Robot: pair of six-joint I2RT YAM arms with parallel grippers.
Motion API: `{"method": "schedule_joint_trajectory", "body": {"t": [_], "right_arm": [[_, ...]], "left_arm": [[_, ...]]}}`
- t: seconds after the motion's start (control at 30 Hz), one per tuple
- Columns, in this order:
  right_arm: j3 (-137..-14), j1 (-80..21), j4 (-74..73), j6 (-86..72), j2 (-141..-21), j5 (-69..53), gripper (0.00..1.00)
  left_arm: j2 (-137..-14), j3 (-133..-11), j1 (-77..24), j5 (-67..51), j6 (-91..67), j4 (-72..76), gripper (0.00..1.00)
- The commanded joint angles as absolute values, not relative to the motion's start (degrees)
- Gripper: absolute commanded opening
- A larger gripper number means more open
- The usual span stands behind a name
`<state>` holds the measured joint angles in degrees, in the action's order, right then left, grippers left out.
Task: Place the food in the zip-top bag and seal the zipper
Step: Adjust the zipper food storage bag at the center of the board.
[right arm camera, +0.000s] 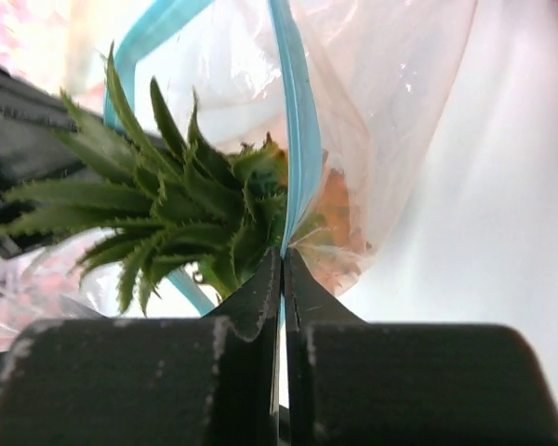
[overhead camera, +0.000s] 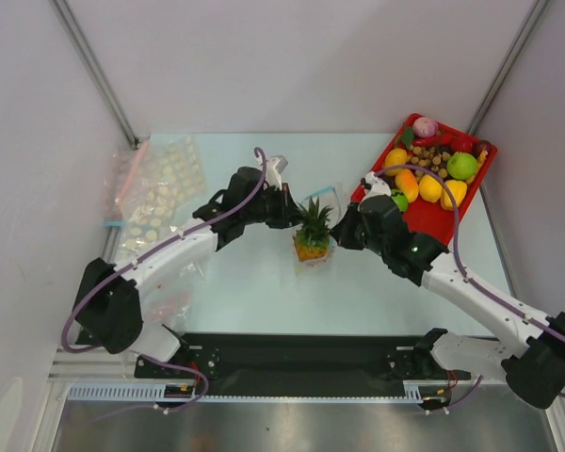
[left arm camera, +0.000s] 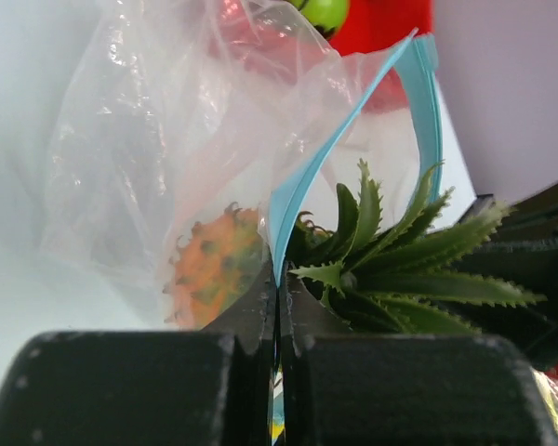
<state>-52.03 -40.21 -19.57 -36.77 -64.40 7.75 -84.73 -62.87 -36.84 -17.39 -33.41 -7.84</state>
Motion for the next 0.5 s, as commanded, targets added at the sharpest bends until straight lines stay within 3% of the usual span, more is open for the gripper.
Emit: {"method": "schedule_joint_trajectory", "body": {"t": [0.0, 0.3, 0.47], "right_arm": [[-57.99, -39.12, -24.87, -34.63, -61.97, 8.00, 0.00], [-66.88, -26.64, -31.99, -31.73, -61.52, 1.50, 0.00], [-66.71, -34.87, -31.29, -32.08, -66.17, 2.71, 0.00]], "left_arm": [[-79.55, -67.32, -38.23, -16.61, -32.78, -12.20, 0.00], [-70.23, -73.91, -38.23, -6.87, -29.53, -25.29, 0.00], [-71.89, -77.34, -41.12, -3.17, -28.65, -29.69, 0.00]]}}
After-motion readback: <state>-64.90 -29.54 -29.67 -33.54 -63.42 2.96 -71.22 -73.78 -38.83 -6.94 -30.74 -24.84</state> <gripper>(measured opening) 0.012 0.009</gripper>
